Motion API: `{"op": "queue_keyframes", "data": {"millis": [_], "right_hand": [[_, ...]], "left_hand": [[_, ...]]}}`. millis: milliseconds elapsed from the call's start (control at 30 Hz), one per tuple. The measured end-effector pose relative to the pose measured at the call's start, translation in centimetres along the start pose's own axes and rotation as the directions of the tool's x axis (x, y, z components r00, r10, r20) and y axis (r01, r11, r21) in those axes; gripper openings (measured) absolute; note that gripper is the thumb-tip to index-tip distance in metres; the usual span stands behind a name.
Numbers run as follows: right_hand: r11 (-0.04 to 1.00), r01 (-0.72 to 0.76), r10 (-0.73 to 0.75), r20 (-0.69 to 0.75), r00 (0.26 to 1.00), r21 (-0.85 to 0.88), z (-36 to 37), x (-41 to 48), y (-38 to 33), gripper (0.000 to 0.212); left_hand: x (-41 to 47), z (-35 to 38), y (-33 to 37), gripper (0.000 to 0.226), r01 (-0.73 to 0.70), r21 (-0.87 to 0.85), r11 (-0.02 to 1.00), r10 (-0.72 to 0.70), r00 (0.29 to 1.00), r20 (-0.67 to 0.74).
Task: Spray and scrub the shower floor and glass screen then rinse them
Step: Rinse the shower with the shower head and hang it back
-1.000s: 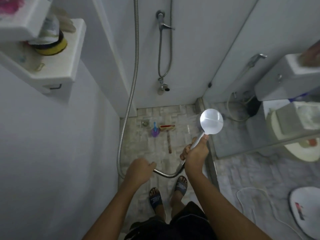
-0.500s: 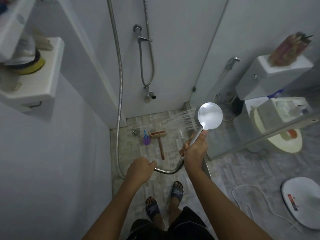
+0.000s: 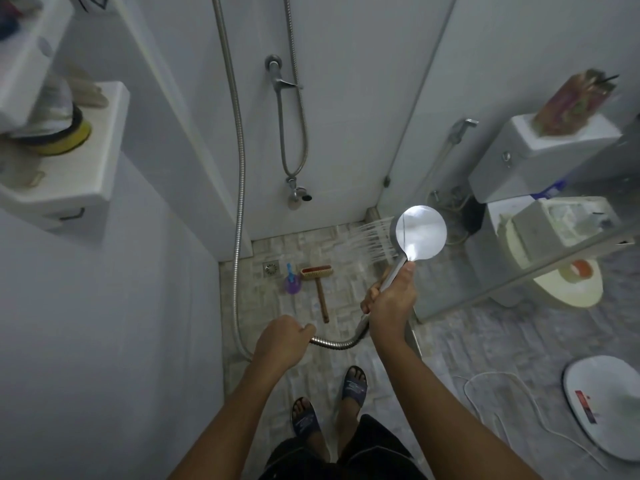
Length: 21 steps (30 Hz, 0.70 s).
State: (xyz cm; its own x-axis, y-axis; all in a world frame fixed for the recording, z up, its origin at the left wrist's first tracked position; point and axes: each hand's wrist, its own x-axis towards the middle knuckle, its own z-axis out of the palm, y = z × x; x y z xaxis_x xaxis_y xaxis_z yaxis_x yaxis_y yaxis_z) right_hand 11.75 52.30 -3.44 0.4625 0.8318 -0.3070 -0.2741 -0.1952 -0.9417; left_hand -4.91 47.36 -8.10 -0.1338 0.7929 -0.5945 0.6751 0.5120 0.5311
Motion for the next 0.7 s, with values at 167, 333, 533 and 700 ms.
{"op": "queue_keyframes", "data": {"millis": [167,333,533,700], "right_hand": [[1.0,-0.027,0.027,-0.026,0.999,0.002,0.0,0.4,-0.1,0.054],[0.999,-0.036,0.035,-0.05,0.998,-0.011,-0.1,0.9,0.0,0.055],[0.999,-0.042,0.042,-0.017,0.999,-0.015,0.0,1.7,-0.3,0.055],[0.994,-0.109,0.109,-0.016,0.994,0.005,0.1,3.0,0.2,0.057]], "left_hand": [[0.2,-0.2,0.7,0.049,0.004,0.044,0.999,-0.003,1.0,-0.03],[0.5,0.1,0.9,0.049,0.012,0.039,0.999,-0.011,1.0,-0.008],[1.3,0.1,1.5,0.047,0.02,0.044,0.999,-0.021,1.0,0.017],[1.8,-0.1,2.0,0.047,0.026,0.036,0.999,-0.027,0.999,0.028]]}}
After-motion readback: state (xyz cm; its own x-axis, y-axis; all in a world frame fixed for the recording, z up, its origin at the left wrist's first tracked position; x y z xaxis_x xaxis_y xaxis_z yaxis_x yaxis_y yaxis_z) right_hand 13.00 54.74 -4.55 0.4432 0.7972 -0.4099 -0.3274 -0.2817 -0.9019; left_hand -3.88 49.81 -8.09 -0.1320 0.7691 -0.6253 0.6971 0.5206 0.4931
